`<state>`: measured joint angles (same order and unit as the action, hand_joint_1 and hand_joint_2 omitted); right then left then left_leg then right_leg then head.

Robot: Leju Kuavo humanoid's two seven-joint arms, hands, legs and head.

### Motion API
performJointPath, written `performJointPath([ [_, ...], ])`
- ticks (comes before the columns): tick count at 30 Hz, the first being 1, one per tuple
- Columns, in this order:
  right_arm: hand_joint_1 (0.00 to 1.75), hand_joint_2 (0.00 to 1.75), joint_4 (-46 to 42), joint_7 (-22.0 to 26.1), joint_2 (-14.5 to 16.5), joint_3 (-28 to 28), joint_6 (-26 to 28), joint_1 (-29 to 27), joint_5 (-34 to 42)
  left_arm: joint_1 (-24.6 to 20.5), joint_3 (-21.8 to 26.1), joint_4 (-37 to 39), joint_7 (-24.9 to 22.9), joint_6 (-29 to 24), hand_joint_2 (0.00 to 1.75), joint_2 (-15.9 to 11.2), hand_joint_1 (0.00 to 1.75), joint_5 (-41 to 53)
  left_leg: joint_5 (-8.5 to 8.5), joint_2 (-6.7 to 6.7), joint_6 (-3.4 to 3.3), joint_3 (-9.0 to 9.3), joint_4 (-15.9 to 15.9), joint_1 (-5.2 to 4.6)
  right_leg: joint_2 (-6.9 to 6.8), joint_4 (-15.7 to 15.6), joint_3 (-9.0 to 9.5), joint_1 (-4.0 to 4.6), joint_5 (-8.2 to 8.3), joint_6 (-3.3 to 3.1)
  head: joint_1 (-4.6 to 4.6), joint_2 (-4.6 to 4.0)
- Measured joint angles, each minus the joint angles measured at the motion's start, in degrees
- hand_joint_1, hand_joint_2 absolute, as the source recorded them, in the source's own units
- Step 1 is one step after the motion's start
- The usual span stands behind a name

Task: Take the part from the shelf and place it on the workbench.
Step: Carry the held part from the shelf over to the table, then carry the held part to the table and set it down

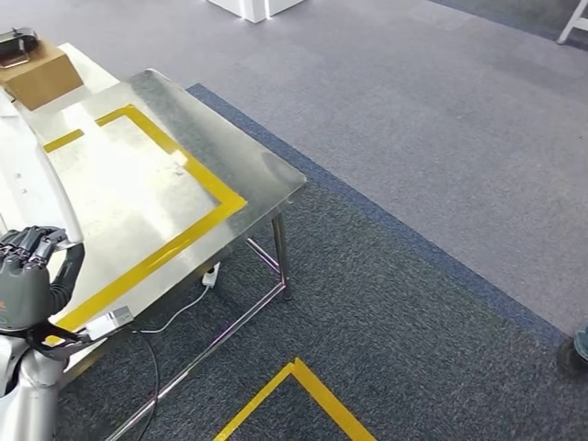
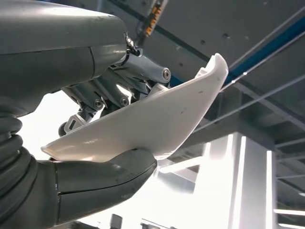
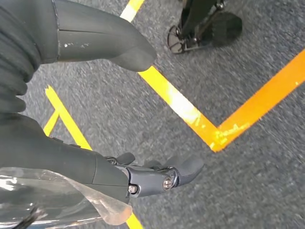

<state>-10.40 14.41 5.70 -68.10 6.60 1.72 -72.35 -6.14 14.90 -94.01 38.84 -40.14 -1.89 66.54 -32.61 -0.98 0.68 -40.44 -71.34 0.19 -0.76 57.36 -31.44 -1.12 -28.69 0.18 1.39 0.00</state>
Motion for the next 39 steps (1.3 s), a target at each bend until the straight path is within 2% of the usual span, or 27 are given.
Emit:
performJointPath([
  [1,0.0,1.75,0.0,-0.02,0.0,-0.01,0.01,-0.04,0.01,0.12,-0.01,0.01,0.0,0.01,1.75,0.02,1.75,0.0,-0.77,0.33,0.12,-1.33,-2.74,0.13,-0.79,0.02,0.07,0.06,-0.13,-0.03,0.01,0.0],
  [3,0.0,1.75,0.0,-0.03,0.0,-0.01,0.0,-0.04,0.02,0.29,-0.01,0.02,0.0,0.01,1.75,0.02,1.75,0.0,0.08,0.52,0.2,-1.69,-3.49,0.25,-2.06,0.04,0.29,0.09,-0.39,0.03,0.01,0.0],
  [5,0.0,1.75,0.0,-0.03,0.01,0.0,0.0,0.0,0.01,0.3,-0.01,0.01,0.0,0.01,1.75,-0.01,1.75,0.0,3.51,1.29,-0.04,1.27,2.26,0.19,-3.1,0.03,0.78,0.1,-0.72,0.21,0.02,0.0],
  [7,0.0,1.75,0.0,-0.03,0.01,0.01,0.0,0.06,0.0,0.19,-0.02,0.01,0.0,0.01,1.75,-0.02,1.75,-0.01,6.01,4.26,-0.66,5.02,9.54,-0.4,-4.25,0.05,1.31,0.29,-1.18,0.63,0.05,0.0],
  [9,0.0,1.75,0.0,-0.03,0.01,0.01,0.0,0.12,0.03,0.09,-0.02,0.01,0.0,0.01,1.75,-0.02,1.75,-0.01,6.19,6.06,-1.31,6.27,12.52,-1.04,-5.52,0.0,1.61,0.61,-1.55,1.19,0.01,0.0],
  [11,0.0,1.75,0.0,-0.02,0.0,0.0,0.0,0.18,0.11,0.18,0.03,-0.01,0.0,0.01,1.75,-0.1,1.75,-0.03,6.26,4.7,-1.85,6.13,12.83,-0.98,-6.77,-0.18,1.9,0.72,-1.95,1.8,-0.04,0.0],
  [12,0.0,1.75,0.0,0.02,-0.01,-0.01,0.0,0.21,0.16,0.21,0.05,-0.02,0.0,-0.01,1.75,-0.15,1.75,-0.06,6.32,3.93,-2.14,6.26,13.02,-0.78,-6.17,0.17,1.89,0.66,-2.48,2.11,-0.18,0.0],
  [14,0.0,1.75,0.0,0.1,-0.01,0.0,-0.01,0.23,0.26,0.12,0.05,-0.03,0.0,-0.03,1.75,-0.17,1.75,-0.11,6.5,2.47,-2.76,6.56,13.42,-0.34,-2.91,4.09,0.19,0.49,-4.92,2.61,-0.59,0.0],
  [15,0.0,1.75,0.01,0.14,-0.01,0.01,-0.03,0.18,0.3,0.08,0.03,-0.03,0.0,-0.04,1.75,-0.14,1.75,-0.14,6.49,1.78,-2.96,6.56,13.42,-0.3,-1.03,7.84,-1.61,0.45,-6.62,2.69,-0.83,0.0],
  [16,0.0,1.75,0.02,0.15,-0.01,0.02,-0.05,0.07,0.32,0.09,0.02,-0.03,0.0,-0.04,1.75,-0.1,1.75,-0.16,6.48,0.98,-3.1,6.52,13.4,-0.31,-0.01,11.93,-3.82,0.43,-8.15,2.73,-0.91,0.0],
  [17,0.0,1.75,0.03,0.14,0.0,0.02,-0.07,-0.05,0.33,0.16,0.01,-0.02,0.0,-0.03,1.75,-0.07,1.75,-0.2,6.47,0.15,-3.18,6.52,13.38,-0.32,0.44,15.11,-5.75,0.43,-8.92,2.75,-0.96,0.0],
  [18,0.0,1.75,0.04,0.14,0.0,0.01,-0.08,-0.15,0.35,0.22,0.01,-0.02,0.0,-0.03,1.75,-0.04,1.75,-0.25,6.46,-0.73,-3.19,6.54,13.35,-0.34,0.62,16.43,-6.9,0.44,-8.57,2.71,-0.97,0.0],
  [19,0.0,1.75,0.04,0.14,-0.01,0.0,-0.08,-0.18,0.36,0.26,0.01,-0.02,0.0,-0.03,1.75,-0.03,1.75,-0.32,6.44,-1.61,-3.16,6.62,13.32,-0.34,0.76,15.41,-6.95,0.44,-7.04,2.64,-0.97,0.0],
  [20,0.0,1.75,0.03,0.15,-0.01,-0.01,-0.07,-0.17,0.37,0.28,0.01,-0.02,0.0,-0.03,1.75,-0.02,1.75,-0.4,6.39,-2.44,-3.09,6.72,13.28,-0.31,1.11,12.2,-5.88,0.41,-4.63,2.52,-0.97,0.0],
  [22,0.0,1.75,0.03,0.16,-0.02,0.01,-0.07,-0.11,0.38,0.23,0.01,-0.02,0.0,-0.02,1.75,-0.01,1.75,-0.55,6.21,-3.91,-2.74,6.74,13.05,-0.26,3.69,4.36,-2.72,0.08,-0.88,2.28,-0.95,0.0],
  [24,0.0,1.75,0.04,0.16,-0.01,0.02,-0.09,-0.05,0.39,0.17,0.0,-0.02,0.0,-0.01,1.75,-0.01,1.75,-0.62,6.27,-5.2,-2.06,6.3,12.88,-0.14,5.76,0.73,-0.91,-0.12,-0.16,2.01,-0.94,0.0],
  [26,0.0,1.75,0.04,0.16,0.01,0.02,-0.1,-0.01,0.4,0.29,-0.01,-0.01,0.0,0.01,1.75,-0.02,1.75,-0.63,6.53,-6.5,-1.3,5.89,12.99,0.05,5.03,0.4,-0.53,-0.11,-0.22,1.55,-0.91,0.0],
  [27,0.0,1.75,0.05,0.16,0.03,0.01,-0.09,0.0,0.39,0.39,-0.01,-0.01,0.0,0.01,1.75,-0.03,1.75,-0.62,6.4,-6.23,-0.97,5.77,12.81,0.03,4.35,0.18,-0.35,-0.17,-0.14,1.23,-0.88,0.0],
  [29,0.0,1.75,0.06,0.18,0.08,0.01,-0.07,-0.02,0.4,0.24,-0.01,0.01,0.0,0.01,1.75,-0.07,1.75,-0.62,4.53,-3.38,-0.34,4.38,9.7,-0.12,2.79,-0.28,0.11,-0.32,-0.06,0.53,-0.54,0.0],
  [30,0.0,1.75,0.07,0.19,0.09,0.01,-0.05,-0.06,0.42,0.15,-0.02,0.02,0.0,0.01,1.75,-0.05,1.75,-0.59,2.81,-1.45,-0.06,2.83,6.36,-0.11,1.95,-0.34,0.3,-0.23,-0.16,0.27,-0.4,0.0],
  [31,0.0,1.75,0.07,0.19,0.07,0.0,-0.03,-0.12,0.43,0.06,-0.02,0.04,0.0,0.01,1.75,-0.02,1.75,-0.55,1.02,-0.26,0.19,0.91,2.35,0.02,1.11,-0.34,0.4,-0.14,-0.3,0.07,-0.23,0.0],
  [32,0.0,1.75,0.07,0.19,0.06,-0.01,-0.02,-0.16,0.45,0.09,-0.03,0.09,0.0,0.01,1.75,0.03,1.75,-0.49,-0.23,0.21,0.36,-0.79,-1.1,0.19,0.3,-0.33,0.48,-0.07,-0.43,0.0,-0.24,0.0],
  [33,0.0,1.75,0.07,0.18,0.05,-0.01,-0.01,-0.18,0.46,0.16,-0.03,0.15,0.0,0.01,1.75,0.07,1.75,-0.4,-0.52,0.4,0.47,-1.77,-3.05,0.32,-0.5,-0.32,0.59,-0.03,-0.59,-0.01,-0.23,0.0],
  [34,0.0,1.75,0.07,0.18,0.05,-0.01,-0.01,-0.17,0.45,0.2,-0.03,0.21,0.0,0.01,1.75,0.08,1.75,-0.33,0.36,0.54,0.49,-1.59,-2.66,0.39,-1.25,-0.31,0.76,-0.02,-0.75,0.05,-0.22,0.0],
  [35,0.0,1.75,0.07,0.17,0.05,-0.01,-0.02,-0.15,0.45,0.22,-0.03,0.26,0.0,0.01,1.75,0.08,1.75,-0.27,2.14,0.83,0.43,-0.27,-0.09,0.4,-1.95,-0.31,1.04,-0.02,-0.94,0.14,-0.22,0.0],
  [37,0.0,1.75,0.07,0.17,0.07,-0.01,-0.02,-0.08,0.45,0.14,-0.03,0.29,0.0,0.01,1.75,0.08,1.75,-0.19,5.68,3.18,-0.06,3.86,7.9,-0.02,-3.23,-0.28,1.71,0.14,-1.48,0.52,-0.21,0.0],
  [39,0.0,1.75,0.07,0.17,0.07,0.01,-0.02,-0.01,0.46,-0.01,-0.07,0.31,0.0,0.01,1.75,0.09,1.75,-0.18,6.6,5.28,-0.76,6.0,12.35,-0.64,-4.36,-0.23,2.07,0.45,-1.96,1.1,-0.24,0.0],
])
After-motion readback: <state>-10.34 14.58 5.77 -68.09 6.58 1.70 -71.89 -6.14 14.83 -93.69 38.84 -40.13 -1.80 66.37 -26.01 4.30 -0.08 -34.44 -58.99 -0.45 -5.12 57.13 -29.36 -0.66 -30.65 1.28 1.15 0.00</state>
